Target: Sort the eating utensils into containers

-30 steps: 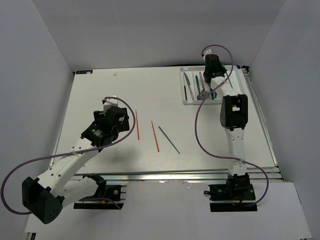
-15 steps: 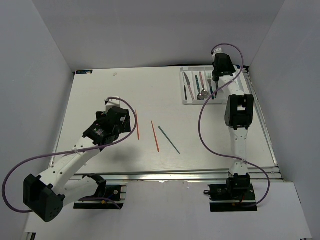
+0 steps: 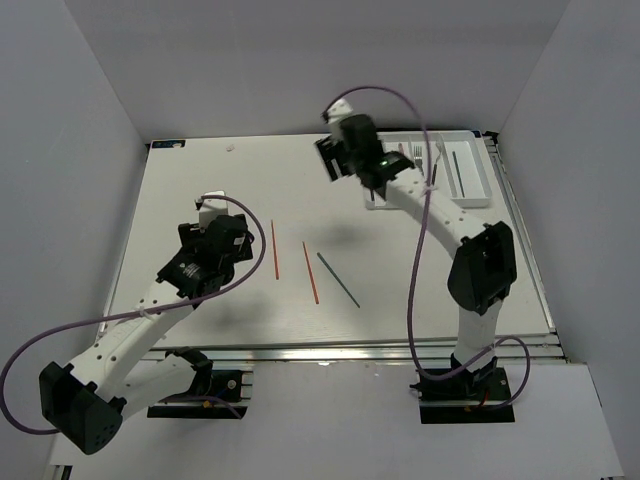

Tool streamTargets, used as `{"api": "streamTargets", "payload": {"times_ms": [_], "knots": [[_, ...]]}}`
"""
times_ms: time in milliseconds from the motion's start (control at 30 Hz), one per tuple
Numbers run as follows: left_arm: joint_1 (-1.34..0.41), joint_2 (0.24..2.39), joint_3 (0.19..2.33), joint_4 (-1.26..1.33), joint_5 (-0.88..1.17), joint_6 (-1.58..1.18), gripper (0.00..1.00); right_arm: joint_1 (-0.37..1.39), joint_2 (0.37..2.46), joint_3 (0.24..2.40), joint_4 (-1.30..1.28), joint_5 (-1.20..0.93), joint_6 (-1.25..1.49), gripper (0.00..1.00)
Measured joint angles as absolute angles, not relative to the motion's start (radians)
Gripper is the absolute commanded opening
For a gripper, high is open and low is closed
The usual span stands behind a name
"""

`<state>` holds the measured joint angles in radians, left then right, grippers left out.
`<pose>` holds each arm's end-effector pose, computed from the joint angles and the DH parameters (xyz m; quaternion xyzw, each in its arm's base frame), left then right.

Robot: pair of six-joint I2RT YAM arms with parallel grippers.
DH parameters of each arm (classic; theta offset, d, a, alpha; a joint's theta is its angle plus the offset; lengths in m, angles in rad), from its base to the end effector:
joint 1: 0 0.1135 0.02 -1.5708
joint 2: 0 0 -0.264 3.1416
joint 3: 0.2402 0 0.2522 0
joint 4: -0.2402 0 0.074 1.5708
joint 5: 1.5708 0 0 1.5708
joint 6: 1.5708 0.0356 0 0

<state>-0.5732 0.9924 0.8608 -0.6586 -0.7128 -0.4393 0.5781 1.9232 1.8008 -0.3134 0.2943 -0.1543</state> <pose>0.1785 -0.0875 0.2902 -0.0745 0.8736 0.1093 0.4683 0.3905 0.2425 0.3453 -0.2251 0.8070 -0.0090 0.5458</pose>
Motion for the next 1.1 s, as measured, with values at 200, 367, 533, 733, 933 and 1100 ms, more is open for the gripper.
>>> {"api": "streamTargets", "payload": {"times_ms": [200, 367, 533, 733, 933, 1100], "knots": [[-0.573, 0.973, 0.861, -0.659, -0.742, -0.446, 0.98, 0.78, 1.945, 1.655, -0.427, 0.178, 0.012, 0.59], [-0.573, 0.982, 0.861, -0.66, -0.745, -0.447, 0.98, 0.787, 2.004, 1.541, -0.516, 0.138, 0.074, 0.58], [-0.573, 0.982, 0.861, -0.66, -0.745, -0.449, 0.98, 0.796, 2.008, 1.515, -0.536, 0.101, 0.096, 0.57], [-0.573, 0.986, 0.861, -0.66, -0.744, -0.45, 0.98, 0.819, 2.011, 1.512, -0.535, 0.078, 0.1, 0.54], [-0.573, 0.988, 0.861, -0.661, -0.743, -0.449, 0.98, 0.825, 2.053, 1.507, -0.524, 0.09, 0.094, 0.34], [-0.573, 0.992, 0.861, -0.661, -0.738, -0.449, 0.98, 0.825, 2.094, 1.529, -0.506, 0.128, 0.075, 0.0]]}}
